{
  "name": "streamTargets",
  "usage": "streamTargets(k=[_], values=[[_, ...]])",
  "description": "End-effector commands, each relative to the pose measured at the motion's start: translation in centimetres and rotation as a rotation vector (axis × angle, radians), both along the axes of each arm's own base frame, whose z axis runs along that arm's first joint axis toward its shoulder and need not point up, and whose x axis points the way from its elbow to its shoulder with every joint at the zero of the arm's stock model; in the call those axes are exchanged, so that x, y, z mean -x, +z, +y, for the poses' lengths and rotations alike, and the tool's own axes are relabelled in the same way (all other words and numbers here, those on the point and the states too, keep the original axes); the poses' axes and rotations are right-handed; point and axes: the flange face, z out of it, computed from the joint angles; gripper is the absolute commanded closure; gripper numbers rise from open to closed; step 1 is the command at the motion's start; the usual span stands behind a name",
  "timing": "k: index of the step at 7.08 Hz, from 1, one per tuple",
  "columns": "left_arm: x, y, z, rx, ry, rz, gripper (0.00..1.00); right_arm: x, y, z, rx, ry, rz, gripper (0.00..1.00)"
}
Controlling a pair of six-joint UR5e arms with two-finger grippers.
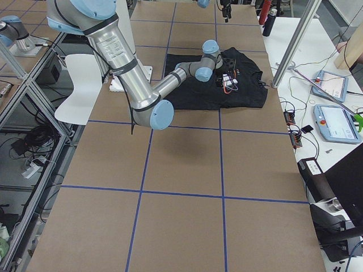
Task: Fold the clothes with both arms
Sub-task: 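Grasp the sleeve with the right gripper and fold it inward over the shirt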
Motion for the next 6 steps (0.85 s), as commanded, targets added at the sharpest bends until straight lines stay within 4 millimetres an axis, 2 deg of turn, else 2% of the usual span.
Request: streamTargets(k=[1,3,4,6], values=[[-4.2,4.9,-4.3,-0.039,-0.011,0.030,0.07,-4.1,2.2,3.9,0.038,-0.031,-0.009,0.01],[-8.8,5.9,-2.8,0.000,0.002,0.069,0.25,-4.3,2.2,4.2,0.036,-0.036,-0.012,0.01],[-10.0,5.8,-3.3,0.013,0.000,0.064,0.32,-4.2,2.7,4.4,0.030,-0.051,-0.009,0.01],[-12.0,5.7,-4.5,0.040,-0.002,0.055,0.37,-4.0,2.6,4.7,0.027,-0.061,-0.015,0.01]])
